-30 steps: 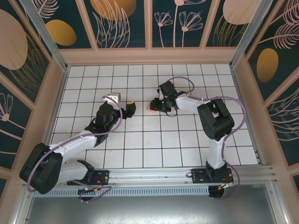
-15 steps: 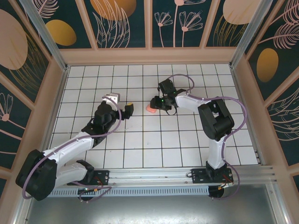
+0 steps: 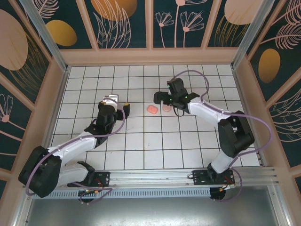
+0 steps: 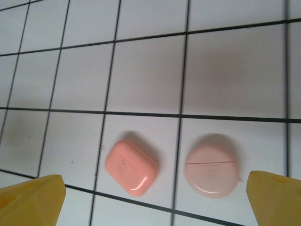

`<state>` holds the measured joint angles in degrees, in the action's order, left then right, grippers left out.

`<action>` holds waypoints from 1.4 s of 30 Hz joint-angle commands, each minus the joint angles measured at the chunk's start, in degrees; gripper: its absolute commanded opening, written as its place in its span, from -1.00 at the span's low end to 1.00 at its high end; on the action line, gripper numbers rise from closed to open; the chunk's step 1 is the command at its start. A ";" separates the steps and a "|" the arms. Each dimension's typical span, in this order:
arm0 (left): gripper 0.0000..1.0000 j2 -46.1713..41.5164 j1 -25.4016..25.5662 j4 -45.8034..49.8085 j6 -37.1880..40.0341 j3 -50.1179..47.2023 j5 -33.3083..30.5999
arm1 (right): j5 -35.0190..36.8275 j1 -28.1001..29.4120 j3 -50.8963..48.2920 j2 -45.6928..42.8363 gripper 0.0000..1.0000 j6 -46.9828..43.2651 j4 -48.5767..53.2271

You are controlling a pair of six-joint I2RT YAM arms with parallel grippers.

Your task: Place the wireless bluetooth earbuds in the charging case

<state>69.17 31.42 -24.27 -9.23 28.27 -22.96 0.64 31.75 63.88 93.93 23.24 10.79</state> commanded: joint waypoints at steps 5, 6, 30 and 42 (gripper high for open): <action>0.98 -0.81 -8.04 -7.83 0.55 -3.75 -4.58 | 9.70 -6.59 -15.40 -14.32 0.98 -4.26 -13.60; 0.98 -1.24 -9.37 -8.86 0.47 -4.41 -4.42 | 10.09 -7.71 -17.58 -16.00 0.98 -4.80 -15.25; 0.98 6.69 -24.48 -49.49 6.60 -20.37 0.90 | 10.97 -28.80 -53.15 -31.20 0.98 -19.49 -60.67; 0.98 18.24 -28.02 -52.64 4.65 -16.54 5.11 | 2.75 -31.59 -55.67 -15.99 0.98 -23.37 -83.56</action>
<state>87.79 4.43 -78.13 -4.27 9.82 -19.81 6.31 1.04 8.01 75.37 1.76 -62.06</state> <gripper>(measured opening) 0.988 0.989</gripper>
